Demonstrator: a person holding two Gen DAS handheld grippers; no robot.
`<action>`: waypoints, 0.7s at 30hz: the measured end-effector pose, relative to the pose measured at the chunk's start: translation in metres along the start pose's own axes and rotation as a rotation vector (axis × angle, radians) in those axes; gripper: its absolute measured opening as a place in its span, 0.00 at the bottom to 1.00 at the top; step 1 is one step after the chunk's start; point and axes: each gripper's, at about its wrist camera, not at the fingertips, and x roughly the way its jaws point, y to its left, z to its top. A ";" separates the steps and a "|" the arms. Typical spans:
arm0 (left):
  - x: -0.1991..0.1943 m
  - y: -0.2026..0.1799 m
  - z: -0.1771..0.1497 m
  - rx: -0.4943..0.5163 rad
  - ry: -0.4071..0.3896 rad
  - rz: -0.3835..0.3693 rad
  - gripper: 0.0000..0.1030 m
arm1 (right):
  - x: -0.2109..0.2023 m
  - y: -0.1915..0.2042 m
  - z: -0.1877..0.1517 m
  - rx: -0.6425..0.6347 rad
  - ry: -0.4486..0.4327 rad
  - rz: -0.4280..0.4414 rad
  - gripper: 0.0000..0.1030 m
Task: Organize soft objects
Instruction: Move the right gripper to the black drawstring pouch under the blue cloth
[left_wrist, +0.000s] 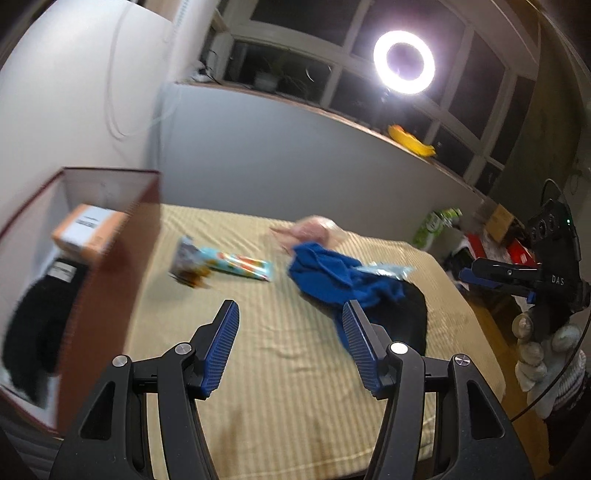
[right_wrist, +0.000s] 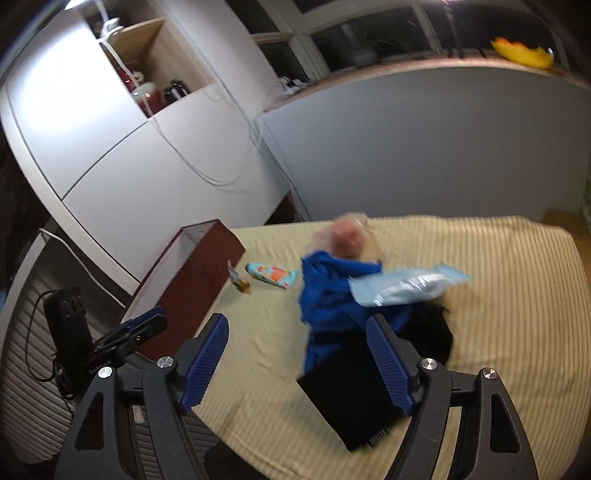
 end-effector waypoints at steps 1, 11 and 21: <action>0.006 -0.005 -0.001 0.003 0.009 -0.009 0.56 | 0.000 -0.006 -0.001 0.010 0.012 0.002 0.72; 0.045 -0.040 -0.006 0.034 0.078 -0.047 0.56 | 0.010 -0.045 -0.004 0.125 0.036 0.049 0.72; 0.071 -0.055 -0.013 0.044 0.146 -0.095 0.56 | 0.010 -0.089 -0.014 0.190 0.049 -0.005 0.64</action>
